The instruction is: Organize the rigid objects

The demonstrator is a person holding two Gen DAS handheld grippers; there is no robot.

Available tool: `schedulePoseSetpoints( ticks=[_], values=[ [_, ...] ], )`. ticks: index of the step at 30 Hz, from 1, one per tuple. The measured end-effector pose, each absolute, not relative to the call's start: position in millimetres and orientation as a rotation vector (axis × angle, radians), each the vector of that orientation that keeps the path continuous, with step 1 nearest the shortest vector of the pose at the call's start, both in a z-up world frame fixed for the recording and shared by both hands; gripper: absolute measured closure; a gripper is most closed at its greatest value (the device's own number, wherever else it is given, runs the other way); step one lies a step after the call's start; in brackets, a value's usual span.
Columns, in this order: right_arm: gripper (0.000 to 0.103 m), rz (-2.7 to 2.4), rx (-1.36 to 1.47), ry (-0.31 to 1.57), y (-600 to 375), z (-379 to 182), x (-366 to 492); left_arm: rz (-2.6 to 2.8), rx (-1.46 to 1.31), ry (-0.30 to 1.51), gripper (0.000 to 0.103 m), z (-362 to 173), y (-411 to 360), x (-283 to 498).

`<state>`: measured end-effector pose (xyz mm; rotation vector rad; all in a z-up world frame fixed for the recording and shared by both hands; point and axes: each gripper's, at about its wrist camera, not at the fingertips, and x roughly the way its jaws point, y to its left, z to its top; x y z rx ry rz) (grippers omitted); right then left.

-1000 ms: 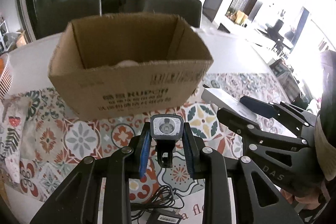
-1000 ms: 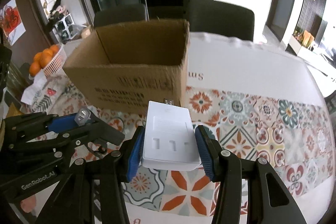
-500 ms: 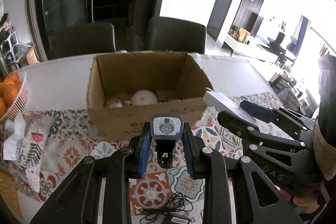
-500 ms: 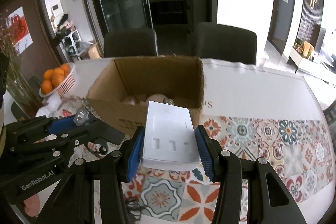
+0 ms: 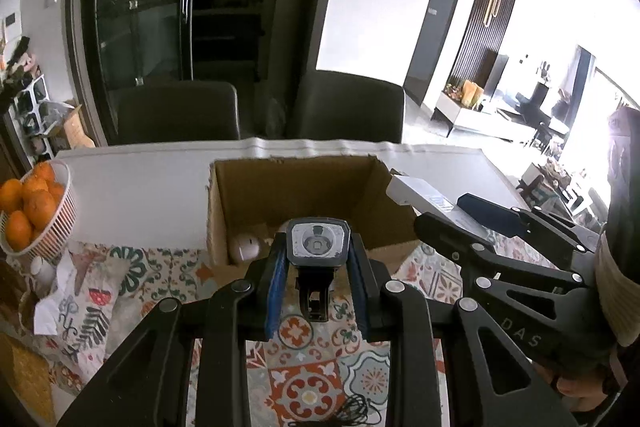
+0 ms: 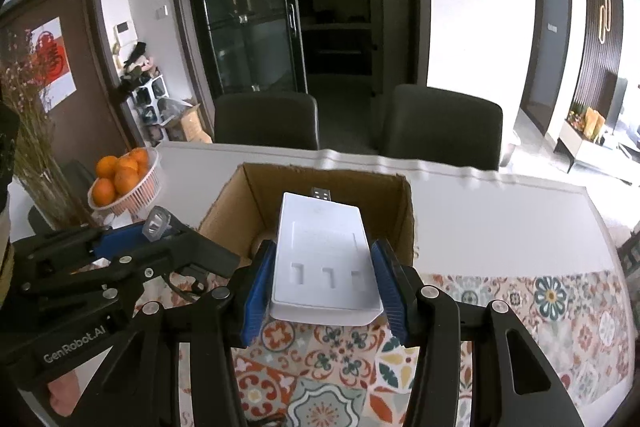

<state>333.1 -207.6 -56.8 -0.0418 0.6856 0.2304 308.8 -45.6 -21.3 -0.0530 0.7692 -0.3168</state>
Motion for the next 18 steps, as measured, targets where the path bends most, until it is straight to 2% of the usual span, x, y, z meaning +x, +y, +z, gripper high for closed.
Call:
schedulePoseSetpoints(
  ticks=[18],
  values=[
    [0.053,0.209,-0.068,0.684,-203.9,-40.5,379.6,-0.292,-0.012,0.765,0.074,-11.5,-49.1,366.5]
  ],
)
